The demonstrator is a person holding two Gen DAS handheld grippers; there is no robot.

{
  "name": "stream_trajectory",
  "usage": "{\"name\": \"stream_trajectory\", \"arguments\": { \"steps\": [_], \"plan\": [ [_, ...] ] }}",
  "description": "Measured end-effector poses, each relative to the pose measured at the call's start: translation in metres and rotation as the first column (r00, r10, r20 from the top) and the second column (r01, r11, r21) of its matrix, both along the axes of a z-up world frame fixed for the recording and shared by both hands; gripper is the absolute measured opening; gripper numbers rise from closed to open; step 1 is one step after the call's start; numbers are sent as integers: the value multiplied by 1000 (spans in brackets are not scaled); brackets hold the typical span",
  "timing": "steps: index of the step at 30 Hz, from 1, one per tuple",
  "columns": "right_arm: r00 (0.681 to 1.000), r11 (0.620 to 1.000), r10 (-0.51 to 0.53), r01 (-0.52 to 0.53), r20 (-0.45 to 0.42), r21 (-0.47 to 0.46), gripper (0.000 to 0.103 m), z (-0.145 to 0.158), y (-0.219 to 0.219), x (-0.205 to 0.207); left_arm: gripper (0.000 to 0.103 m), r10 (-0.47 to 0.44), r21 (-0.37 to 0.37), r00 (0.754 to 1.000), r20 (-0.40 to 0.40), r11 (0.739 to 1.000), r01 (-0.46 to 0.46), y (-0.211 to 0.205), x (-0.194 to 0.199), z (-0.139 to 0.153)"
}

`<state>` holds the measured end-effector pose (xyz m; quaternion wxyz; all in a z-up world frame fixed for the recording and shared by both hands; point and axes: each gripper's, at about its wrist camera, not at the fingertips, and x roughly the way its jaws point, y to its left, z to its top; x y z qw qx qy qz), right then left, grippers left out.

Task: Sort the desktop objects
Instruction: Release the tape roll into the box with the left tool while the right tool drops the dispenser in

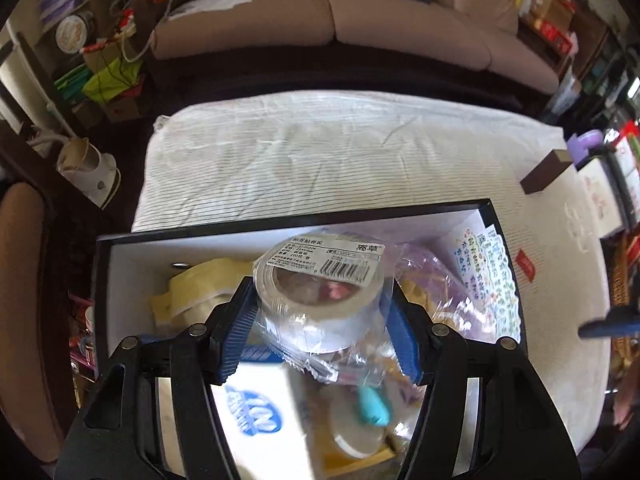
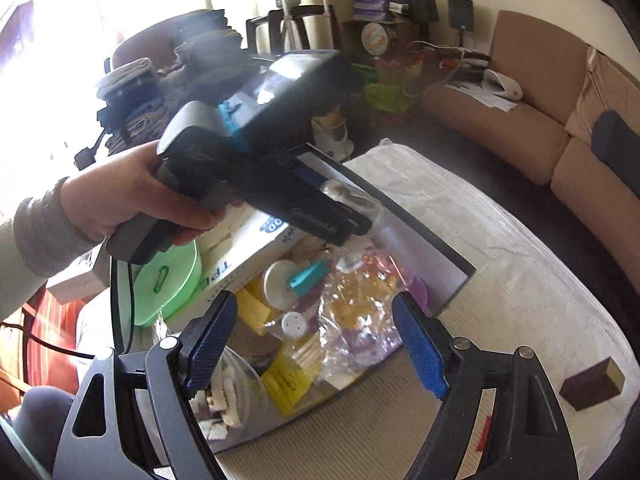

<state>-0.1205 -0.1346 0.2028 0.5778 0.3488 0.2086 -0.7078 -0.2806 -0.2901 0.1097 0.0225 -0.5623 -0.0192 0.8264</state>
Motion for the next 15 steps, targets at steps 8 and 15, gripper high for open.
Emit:
{"name": "stream_trajectory", "arguments": {
  "steps": [8, 15],
  "plan": [
    [999, 1000, -10, 11, 39, -15, 82, -4, 14, 2, 60, 69, -48, 997, 42, 997, -67, 7, -8, -22],
    [997, 1000, -22, 24, 79, -19, 82, -12, 8, 7, 68, 108, 32, 987, -117, 994, -105, -21, 21, 41]
  ]
}}
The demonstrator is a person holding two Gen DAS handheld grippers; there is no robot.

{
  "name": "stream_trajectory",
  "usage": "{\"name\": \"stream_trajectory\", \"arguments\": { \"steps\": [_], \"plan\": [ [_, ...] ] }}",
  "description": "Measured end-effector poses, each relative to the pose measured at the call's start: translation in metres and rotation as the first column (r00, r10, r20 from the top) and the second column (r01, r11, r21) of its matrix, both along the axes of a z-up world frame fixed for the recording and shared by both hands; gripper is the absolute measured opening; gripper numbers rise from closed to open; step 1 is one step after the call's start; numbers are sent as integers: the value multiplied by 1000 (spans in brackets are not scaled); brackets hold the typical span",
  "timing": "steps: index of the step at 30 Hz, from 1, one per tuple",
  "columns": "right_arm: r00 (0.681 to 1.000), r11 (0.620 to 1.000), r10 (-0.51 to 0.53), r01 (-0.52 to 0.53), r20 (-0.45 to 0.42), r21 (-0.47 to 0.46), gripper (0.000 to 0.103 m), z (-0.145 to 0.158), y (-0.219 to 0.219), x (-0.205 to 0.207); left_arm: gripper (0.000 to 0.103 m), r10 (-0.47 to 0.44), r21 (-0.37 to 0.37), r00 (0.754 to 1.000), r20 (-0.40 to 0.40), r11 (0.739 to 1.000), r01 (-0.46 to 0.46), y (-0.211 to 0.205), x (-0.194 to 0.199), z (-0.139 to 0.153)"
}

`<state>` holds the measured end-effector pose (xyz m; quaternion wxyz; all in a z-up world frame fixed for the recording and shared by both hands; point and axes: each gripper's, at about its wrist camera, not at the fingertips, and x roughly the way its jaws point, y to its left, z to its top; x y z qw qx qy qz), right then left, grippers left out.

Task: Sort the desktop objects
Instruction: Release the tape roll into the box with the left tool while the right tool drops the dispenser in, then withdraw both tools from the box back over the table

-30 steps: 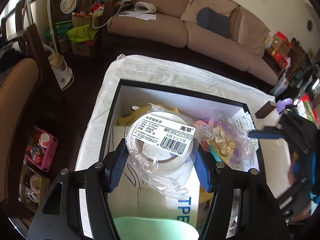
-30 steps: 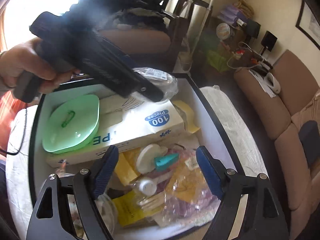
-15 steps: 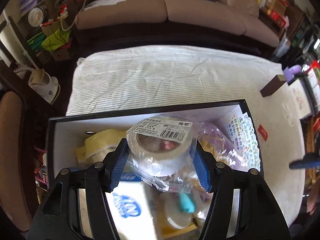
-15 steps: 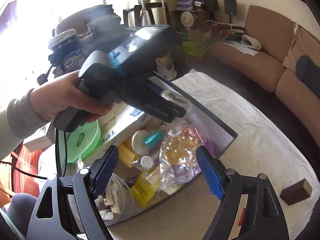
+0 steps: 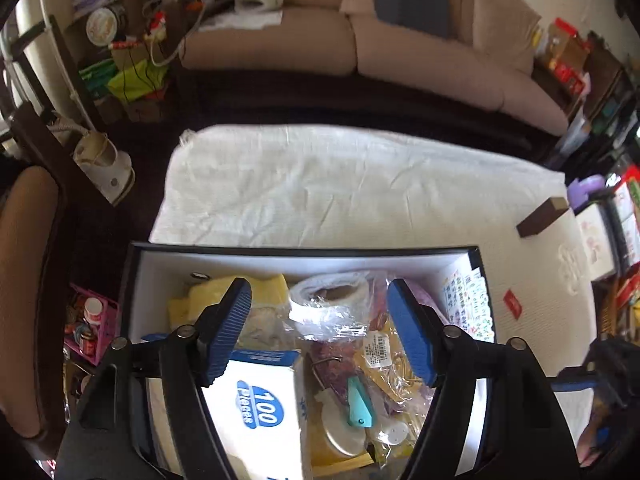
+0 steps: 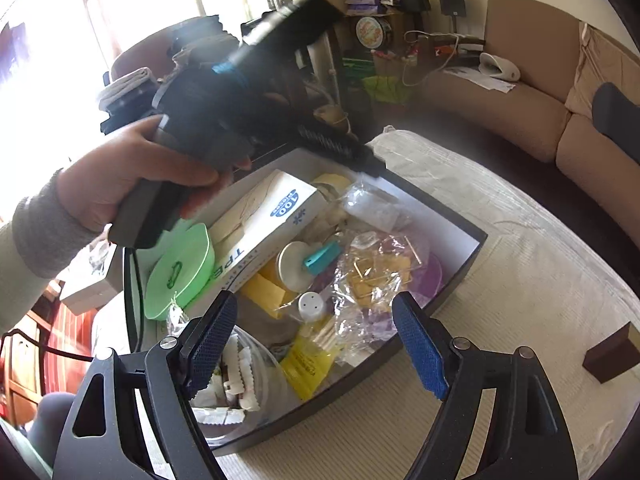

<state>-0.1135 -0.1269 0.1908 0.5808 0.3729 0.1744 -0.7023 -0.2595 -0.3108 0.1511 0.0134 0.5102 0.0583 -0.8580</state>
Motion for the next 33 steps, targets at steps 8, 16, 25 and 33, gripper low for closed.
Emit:
{"name": "stream_trajectory", "arguments": {
  "steps": [8, 16, 25, 33],
  "plan": [
    [1000, 1000, 7, -8, 22, 12, 82, 2, -5, 12, 35, -37, 7, 992, 124, 999, 36, 24, -22, -49],
    [999, 997, -45, 45, 5, 56, 82, -2, -6, 17, 47, 42, 28, 998, 41, 999, -44, 12, -4, -29],
    [992, 988, -122, 125, -43, 94, 87, -3, -23, 38, 85, 133, 100, 987, -91, 987, -123, -30, 114, 20],
    [973, 971, -228, 229, -19, 66, 103, 6, -11, 55, 103, 112, 88, 989, -98, 991, -104, -27, 191, 24]
  ]
}}
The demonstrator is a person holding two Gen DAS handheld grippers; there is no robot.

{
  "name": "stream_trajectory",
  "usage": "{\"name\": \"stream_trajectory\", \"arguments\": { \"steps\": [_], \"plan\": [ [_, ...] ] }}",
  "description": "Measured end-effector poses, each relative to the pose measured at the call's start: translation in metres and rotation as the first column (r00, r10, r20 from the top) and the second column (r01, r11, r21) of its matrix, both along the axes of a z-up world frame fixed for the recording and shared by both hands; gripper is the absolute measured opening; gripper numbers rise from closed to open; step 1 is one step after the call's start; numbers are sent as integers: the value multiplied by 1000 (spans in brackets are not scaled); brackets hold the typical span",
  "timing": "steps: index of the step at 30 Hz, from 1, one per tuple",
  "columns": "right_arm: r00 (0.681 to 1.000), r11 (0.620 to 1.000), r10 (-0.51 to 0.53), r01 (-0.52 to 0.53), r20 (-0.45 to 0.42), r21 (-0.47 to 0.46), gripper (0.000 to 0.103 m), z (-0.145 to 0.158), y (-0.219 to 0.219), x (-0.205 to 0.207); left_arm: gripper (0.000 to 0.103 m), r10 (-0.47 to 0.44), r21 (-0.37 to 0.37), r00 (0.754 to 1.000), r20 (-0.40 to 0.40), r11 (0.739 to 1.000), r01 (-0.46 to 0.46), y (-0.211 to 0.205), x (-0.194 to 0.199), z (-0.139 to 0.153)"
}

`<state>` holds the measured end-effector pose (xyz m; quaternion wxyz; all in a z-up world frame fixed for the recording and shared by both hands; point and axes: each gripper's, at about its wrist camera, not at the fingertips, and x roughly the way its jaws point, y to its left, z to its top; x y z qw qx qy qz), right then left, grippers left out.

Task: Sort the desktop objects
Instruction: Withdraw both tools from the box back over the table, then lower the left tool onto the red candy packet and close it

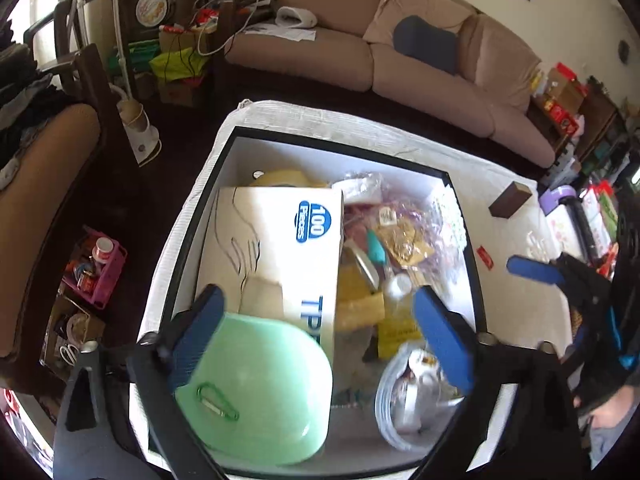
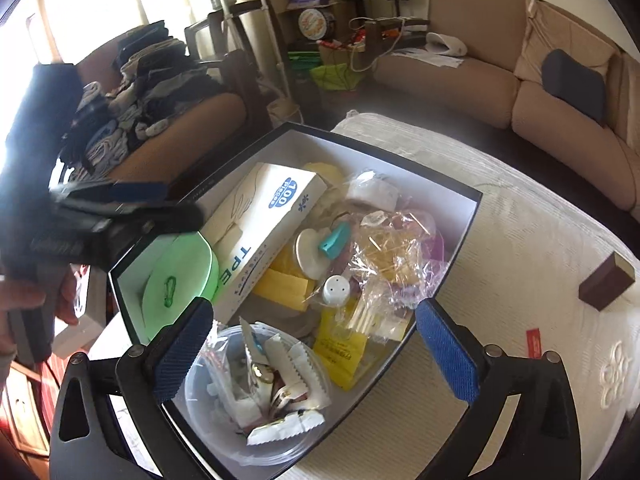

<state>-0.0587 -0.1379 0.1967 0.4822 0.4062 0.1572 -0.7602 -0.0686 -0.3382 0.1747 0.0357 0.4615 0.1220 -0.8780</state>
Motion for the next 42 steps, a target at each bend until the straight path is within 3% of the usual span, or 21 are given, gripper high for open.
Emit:
{"name": "stream_trajectory", "arguments": {
  "steps": [2, 11, 20, 27, 33, 42],
  "plan": [
    [1000, 1000, -10, 10, -15, -2, 103, 7, 3, 9, 103, 10, -36, 1000, -3, 999, -11, 4, 15, 3],
    [998, 999, -45, 44, -46, -24, 103, 35, 27, 46, 103, 0, -25, 1000, -12, 1000, 0, 18, 66, 17],
    [995, 996, -77, 74, -68, -44, 103, 49, 67, 73, 103, -39, -49, 999, -36, 998, 37, 62, 99, 29],
    [988, 989, -146, 144, -50, -42, 103, 34, 120, 75, 103, -94, -37, 995, -36, 995, 93, 116, 111, 16],
    [972, 971, -235, 234, -20, -51, 103, 10, 186, 62, 103, -179, -23, 980, -90, 984, 178, 171, 109, 5],
    [902, 899, -431, 432, 31, -69, 103, -33, 311, -4, 103, -327, -32, 935, -138, 945, 326, 264, 75, -27]
  ]
}}
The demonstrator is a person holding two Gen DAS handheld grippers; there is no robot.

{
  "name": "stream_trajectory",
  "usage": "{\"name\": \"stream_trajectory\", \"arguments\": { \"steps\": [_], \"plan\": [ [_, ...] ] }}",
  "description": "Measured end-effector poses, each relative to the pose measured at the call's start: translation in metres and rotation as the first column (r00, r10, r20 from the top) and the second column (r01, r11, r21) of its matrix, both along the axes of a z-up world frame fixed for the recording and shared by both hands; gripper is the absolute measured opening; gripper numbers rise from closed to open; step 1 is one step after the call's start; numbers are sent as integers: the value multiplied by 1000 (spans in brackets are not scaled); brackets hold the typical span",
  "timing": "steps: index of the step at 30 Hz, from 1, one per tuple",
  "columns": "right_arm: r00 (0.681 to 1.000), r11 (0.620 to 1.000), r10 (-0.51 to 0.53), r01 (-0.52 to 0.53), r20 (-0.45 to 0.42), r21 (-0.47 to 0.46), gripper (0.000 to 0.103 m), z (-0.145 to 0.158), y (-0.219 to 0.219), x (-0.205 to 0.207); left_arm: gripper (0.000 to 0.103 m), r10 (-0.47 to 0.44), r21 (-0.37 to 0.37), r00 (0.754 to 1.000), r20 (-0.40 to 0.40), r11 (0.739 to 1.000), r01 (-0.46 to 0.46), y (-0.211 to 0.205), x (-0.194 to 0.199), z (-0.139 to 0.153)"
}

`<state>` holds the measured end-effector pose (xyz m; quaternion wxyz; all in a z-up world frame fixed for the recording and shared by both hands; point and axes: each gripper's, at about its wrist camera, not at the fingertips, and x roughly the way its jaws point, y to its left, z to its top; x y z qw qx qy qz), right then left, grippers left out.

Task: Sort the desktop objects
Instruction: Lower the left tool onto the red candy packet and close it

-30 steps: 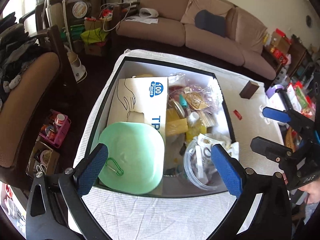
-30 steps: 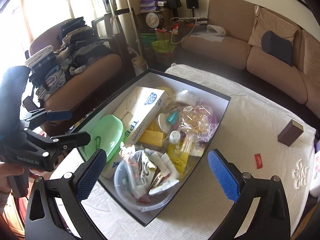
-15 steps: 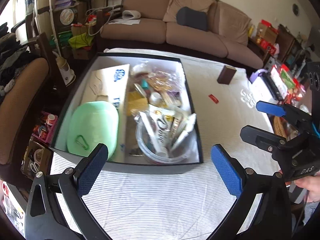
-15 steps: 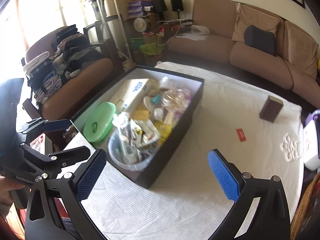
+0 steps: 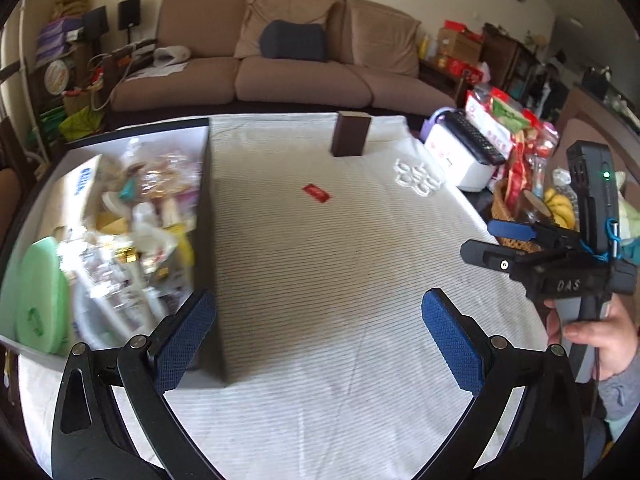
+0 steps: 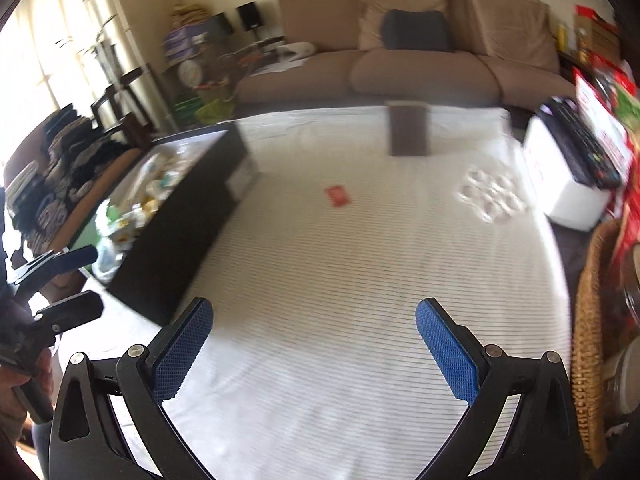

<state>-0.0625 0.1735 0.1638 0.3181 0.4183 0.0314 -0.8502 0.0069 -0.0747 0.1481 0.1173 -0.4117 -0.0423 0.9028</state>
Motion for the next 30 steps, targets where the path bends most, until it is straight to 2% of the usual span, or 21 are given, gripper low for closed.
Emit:
{"name": "stream_trajectory", "arguments": {
  "steps": [7, 12, 17, 21, 25, 30],
  "plan": [
    [996, 996, -88, 88, -2, 28, 103, -28, 60, -59, 103, -14, 7, 999, 53, 1000, 14, 45, -81, -45],
    [995, 994, -100, 100, 6, 44, 103, -44, 69, -100, 103, -16, -12, 996, 92, 1000, 17, 65, -152, -74],
    [988, 989, -149, 149, 43, 10, 103, -62, 69, -148, 103, -20, -34, 992, 124, 999, 24, 72, -212, -101],
    [974, 974, -226, 226, 33, 23, 103, -75, 65, -185, 103, -8, -64, 987, 157, 998, 19, 69, -241, -124],
    [954, 950, -300, 298, 7, 90, 103, -90, 62, -216, 103, 2, -64, 983, 181, 998, 10, 64, -257, -140],
    [955, 936, -295, 297, -37, 190, 103, -103, 55, -237, 102, -20, -141, 983, 183, 989, 47, 74, -269, -154]
  ]
}}
